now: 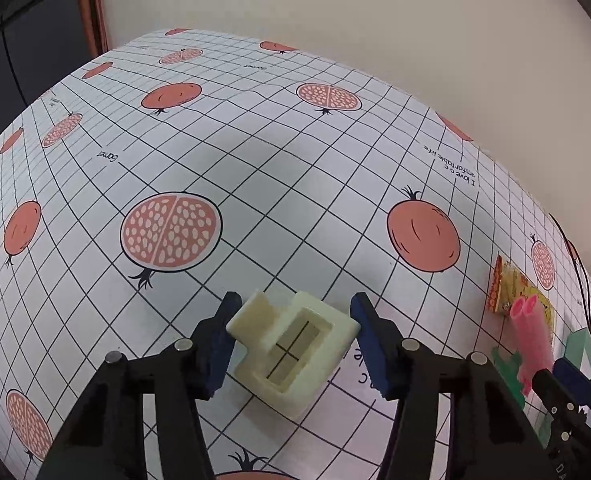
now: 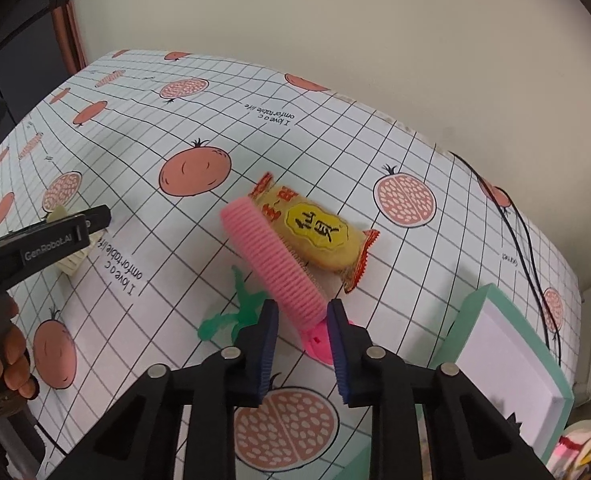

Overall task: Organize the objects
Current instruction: 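Grasp the cream hair clip with the left gripper while the right grasps the pink curler, then lift the hair clip with the left gripper while the right lifts the pink curler, then carry the hair clip and pink curler toward the tray with both grippers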

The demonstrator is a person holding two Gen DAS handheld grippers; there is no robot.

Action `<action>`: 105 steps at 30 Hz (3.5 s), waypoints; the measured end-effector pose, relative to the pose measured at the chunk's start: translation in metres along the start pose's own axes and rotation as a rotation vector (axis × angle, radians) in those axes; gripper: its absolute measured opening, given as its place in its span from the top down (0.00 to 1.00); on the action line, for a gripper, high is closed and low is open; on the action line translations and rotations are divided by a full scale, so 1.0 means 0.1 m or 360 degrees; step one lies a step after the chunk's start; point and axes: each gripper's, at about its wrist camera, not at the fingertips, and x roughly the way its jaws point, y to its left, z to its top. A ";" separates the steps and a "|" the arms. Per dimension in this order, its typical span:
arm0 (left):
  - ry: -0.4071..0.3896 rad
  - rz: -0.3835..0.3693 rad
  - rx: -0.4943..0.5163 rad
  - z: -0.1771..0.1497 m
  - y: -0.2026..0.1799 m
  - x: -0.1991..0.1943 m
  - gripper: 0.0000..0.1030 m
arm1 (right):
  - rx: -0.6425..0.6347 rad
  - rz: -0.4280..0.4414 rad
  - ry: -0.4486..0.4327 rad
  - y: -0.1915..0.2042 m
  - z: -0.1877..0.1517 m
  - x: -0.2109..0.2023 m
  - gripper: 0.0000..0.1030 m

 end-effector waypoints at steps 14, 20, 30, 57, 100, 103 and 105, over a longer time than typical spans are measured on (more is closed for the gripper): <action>0.0039 -0.0002 0.0032 -0.04 -0.01 -0.03 0.44 | 0.0005 -0.0026 0.0024 0.01 0.04 0.05 0.76; 0.0027 0.0008 0.0041 -0.03 -0.03 -0.02 0.44 | 0.0043 -0.0003 0.0037 -0.07 0.10 0.13 0.75; 0.0013 0.0020 0.0043 -0.03 -0.06 -0.02 0.44 | 0.0096 0.0013 0.0032 -0.12 0.13 0.21 0.73; 0.0164 0.0001 0.0051 -0.25 -0.06 -0.15 0.44 | 0.0128 0.0063 0.0067 0.11 -0.27 -0.10 0.88; 0.0190 -0.0235 0.0043 -1.01 -0.20 -1.29 0.44 | 0.0182 0.0232 -0.0015 0.32 -1.04 -1.10 1.00; 0.0191 -0.0231 0.0050 -1.03 -0.20 -1.30 0.44 | 0.0172 0.0231 0.0000 0.35 -1.05 -1.06 1.00; 0.0192 -0.0223 0.0048 -1.03 -0.18 -1.28 0.44 | 0.0168 0.0229 0.0015 0.37 -1.06 -1.02 1.00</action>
